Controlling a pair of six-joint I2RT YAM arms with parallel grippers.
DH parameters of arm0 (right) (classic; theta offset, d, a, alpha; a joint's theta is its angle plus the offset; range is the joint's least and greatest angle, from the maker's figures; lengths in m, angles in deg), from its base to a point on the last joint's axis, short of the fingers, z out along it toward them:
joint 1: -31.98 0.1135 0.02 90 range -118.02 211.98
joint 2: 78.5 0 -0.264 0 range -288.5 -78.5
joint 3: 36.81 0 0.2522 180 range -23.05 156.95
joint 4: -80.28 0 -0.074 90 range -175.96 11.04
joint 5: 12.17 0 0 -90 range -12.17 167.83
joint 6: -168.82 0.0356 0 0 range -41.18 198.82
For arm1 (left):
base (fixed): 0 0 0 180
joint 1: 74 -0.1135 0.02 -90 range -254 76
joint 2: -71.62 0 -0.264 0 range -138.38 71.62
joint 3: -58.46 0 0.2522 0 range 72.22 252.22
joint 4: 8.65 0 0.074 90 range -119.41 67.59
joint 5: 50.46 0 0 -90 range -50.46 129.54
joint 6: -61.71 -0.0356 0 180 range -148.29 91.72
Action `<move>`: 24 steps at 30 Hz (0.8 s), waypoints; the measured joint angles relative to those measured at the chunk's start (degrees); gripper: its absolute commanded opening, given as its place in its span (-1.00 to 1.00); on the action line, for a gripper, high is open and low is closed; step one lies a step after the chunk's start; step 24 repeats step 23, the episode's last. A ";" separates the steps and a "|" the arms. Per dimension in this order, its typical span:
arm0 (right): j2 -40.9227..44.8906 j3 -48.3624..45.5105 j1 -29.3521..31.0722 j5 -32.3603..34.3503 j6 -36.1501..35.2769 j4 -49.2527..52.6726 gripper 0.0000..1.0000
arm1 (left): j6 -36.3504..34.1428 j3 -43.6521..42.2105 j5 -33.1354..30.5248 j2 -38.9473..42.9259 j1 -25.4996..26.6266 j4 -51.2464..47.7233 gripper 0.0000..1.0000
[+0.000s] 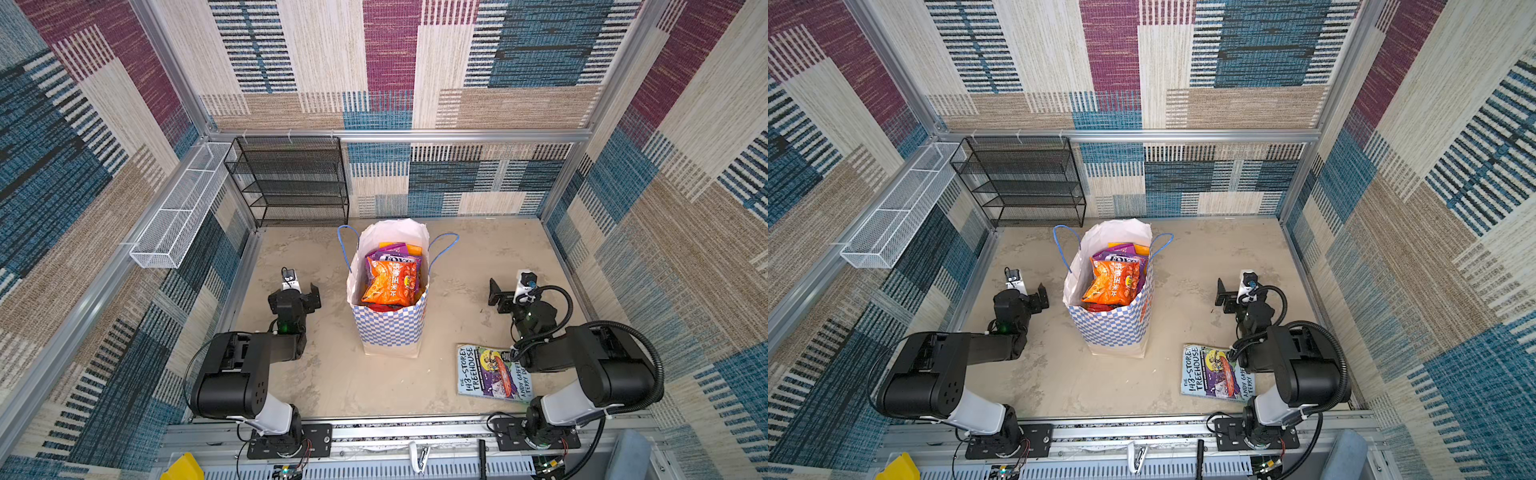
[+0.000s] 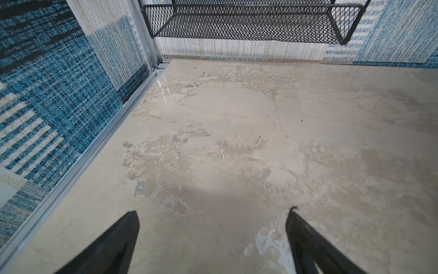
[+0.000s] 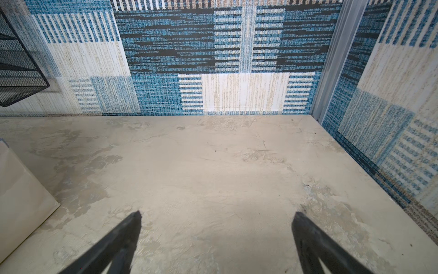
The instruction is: Place the snacks into the paper bag
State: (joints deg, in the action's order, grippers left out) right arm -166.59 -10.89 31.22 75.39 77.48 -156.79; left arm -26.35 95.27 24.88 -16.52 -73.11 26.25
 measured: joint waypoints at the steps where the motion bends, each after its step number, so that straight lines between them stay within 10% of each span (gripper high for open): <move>1: 0.00 0.00 0.00 0.00 0.00 0.00 0.99 | 0.00 0.00 0.02 0.00 0.00 0.00 0.98; 24: 0.04 0.00 0.00 -0.02 0.00 0.00 0.99 | -0.59 0.46 4.98 -0.11 -0.94 -0.68 0.99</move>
